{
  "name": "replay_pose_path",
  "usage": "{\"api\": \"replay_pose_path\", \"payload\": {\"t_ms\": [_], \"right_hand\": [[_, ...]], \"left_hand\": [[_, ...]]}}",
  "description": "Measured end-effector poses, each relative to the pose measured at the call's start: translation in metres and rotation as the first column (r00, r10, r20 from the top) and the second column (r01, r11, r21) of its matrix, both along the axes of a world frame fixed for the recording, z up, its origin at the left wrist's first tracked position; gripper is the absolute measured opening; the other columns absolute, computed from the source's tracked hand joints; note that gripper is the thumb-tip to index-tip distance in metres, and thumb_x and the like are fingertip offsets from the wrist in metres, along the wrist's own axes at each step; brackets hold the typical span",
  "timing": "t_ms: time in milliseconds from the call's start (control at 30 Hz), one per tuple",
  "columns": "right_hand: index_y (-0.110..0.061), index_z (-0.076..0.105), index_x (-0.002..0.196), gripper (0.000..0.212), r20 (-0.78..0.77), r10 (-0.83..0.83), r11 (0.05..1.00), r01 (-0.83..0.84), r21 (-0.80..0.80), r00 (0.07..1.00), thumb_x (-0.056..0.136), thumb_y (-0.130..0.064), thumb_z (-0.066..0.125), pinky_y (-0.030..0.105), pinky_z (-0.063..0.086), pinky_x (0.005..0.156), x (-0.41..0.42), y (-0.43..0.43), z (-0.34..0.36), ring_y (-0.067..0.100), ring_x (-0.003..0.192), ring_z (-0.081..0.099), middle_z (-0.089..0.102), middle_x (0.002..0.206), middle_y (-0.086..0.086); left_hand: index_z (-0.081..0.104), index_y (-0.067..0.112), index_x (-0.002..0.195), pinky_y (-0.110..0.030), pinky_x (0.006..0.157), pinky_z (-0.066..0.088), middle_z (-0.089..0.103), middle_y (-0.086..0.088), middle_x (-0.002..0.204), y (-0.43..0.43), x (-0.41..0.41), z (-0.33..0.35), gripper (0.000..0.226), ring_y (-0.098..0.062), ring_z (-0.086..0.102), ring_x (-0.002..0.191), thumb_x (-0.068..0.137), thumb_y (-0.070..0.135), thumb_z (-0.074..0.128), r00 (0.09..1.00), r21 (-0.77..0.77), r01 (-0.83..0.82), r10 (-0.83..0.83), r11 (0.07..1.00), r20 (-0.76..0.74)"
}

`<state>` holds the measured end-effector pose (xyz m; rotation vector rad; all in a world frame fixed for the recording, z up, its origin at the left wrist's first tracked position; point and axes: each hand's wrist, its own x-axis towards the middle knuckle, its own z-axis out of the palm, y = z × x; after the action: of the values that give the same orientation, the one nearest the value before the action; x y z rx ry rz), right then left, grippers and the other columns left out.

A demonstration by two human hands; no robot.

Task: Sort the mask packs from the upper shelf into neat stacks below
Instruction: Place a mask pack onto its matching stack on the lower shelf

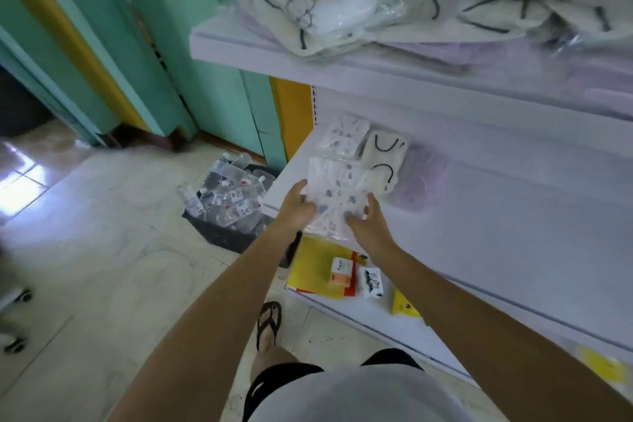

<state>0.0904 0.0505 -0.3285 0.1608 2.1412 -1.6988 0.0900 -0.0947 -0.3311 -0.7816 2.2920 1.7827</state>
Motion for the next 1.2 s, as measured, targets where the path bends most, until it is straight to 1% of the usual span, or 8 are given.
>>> {"api": "replay_pose_path", "payload": {"t_ms": [167,333,500,667,900,1033,1100,1200], "right_hand": [[-0.011,0.028,0.143,0.059,-0.11,-0.261,0.965,0.263,0.004,0.959,0.091,-0.01,0.055,0.022,0.041,0.067,-0.059,-0.035,-0.018,0.018,0.098,0.051,0.046,0.132,0.008],[-0.007,0.044,0.133,0.042,-0.21,-0.376,0.917,0.395,0.056,0.903,0.092,-0.01,0.051,0.026,0.044,0.084,-0.123,-0.07,-0.057,0.024,0.113,0.053,0.051,0.132,0.011],[-0.009,0.038,0.14,0.053,-0.287,-0.259,0.936,0.313,0.159,0.922,0.088,-0.008,0.052,0.032,0.041,0.101,-0.177,-0.079,-0.082,0.025,0.123,0.047,0.043,0.14,0.009],[-0.007,0.034,0.142,0.053,-0.352,-0.083,0.896,0.224,0.382,0.932,0.09,-0.006,0.047,0.026,0.029,0.103,-0.218,-0.074,-0.099,0.023,0.133,0.035,0.034,0.147,0.009],[-0.007,0.018,0.147,0.06,-0.214,0.086,0.864,0.035,0.502,0.973,0.094,-0.015,0.045,0.029,0.027,0.106,-0.233,-0.068,-0.1,0.025,0.137,0.028,0.022,0.153,0.009],[-0.009,0.04,0.116,0.026,-0.135,0.046,0.914,0.013,0.406,0.99,0.091,-0.012,0.047,0.027,0.038,0.073,-0.241,-0.071,-0.098,0.024,0.104,0.047,0.044,0.124,0.012],[-0.009,0.039,0.107,0.02,-0.128,0.039,0.933,0.01,0.36,0.991,0.089,-0.01,0.048,0.023,0.034,0.059,-0.244,-0.073,-0.097,0.02,0.09,0.045,0.044,0.108,0.008],[-0.006,0.041,0.121,0.034,-0.158,-0.001,0.956,0.047,0.288,0.987,0.087,-0.008,0.049,0.026,0.043,0.069,-0.245,-0.073,-0.097,0.018,0.095,0.048,0.046,0.113,0.005]], "left_hand": [[0.03,0.011,0.143,-0.025,0.069,0.04,0.048,-0.003,0.13,-0.03,-0.077,-0.01,0.054,-0.021,0.055,0.099,0.092,0.004,0.047,0.986,-0.086,0.168,-0.168,0.982,0.014],[0.039,0.002,0.136,-0.034,0.083,0.042,0.043,-0.002,0.114,-0.048,-0.155,-0.03,0.042,-0.024,0.049,0.106,0.094,0.003,0.044,0.941,-0.316,0.283,-0.326,0.905,-0.092],[0.029,0.005,0.144,-0.037,0.105,0.038,0.038,-0.013,0.146,-0.058,-0.218,-0.059,0.051,-0.028,0.04,0.132,0.095,0.006,0.043,0.897,-0.415,0.321,-0.414,0.851,-0.156],[0.04,0.003,0.137,-0.033,0.095,0.038,0.045,-0.015,0.14,-0.061,-0.259,-0.088,0.039,-0.03,0.046,0.124,0.099,0.014,0.041,0.857,-0.513,0.405,-0.51,0.756,-0.074],[0.03,-0.006,0.136,-0.046,0.103,0.033,0.037,-0.022,0.143,-0.057,-0.271,-0.094,0.044,-0.04,0.037,0.129,0.096,0.01,0.037,0.876,-0.388,0.435,-0.482,0.812,-0.027],[0.043,0.012,0.094,-0.026,0.067,0.035,0.046,-0.001,0.093,-0.058,-0.276,-0.097,0.016,-0.014,0.045,0.079,0.096,0.007,0.028,0.877,-0.382,0.434,-0.479,0.816,-0.028],[0.047,0.01,0.121,-0.029,0.092,0.038,0.049,0.0,0.124,-0.06,-0.279,-0.098,0.03,-0.017,0.048,0.111,0.099,0.01,0.026,0.881,-0.34,0.433,-0.472,0.835,-0.037],[0.018,0.009,0.149,-0.039,0.114,0.02,0.019,-0.007,0.156,-0.065,-0.279,-0.095,0.051,-0.026,0.02,0.143,0.1,0.016,0.029,0.889,-0.288,0.419,-0.453,0.861,-0.062]]}}
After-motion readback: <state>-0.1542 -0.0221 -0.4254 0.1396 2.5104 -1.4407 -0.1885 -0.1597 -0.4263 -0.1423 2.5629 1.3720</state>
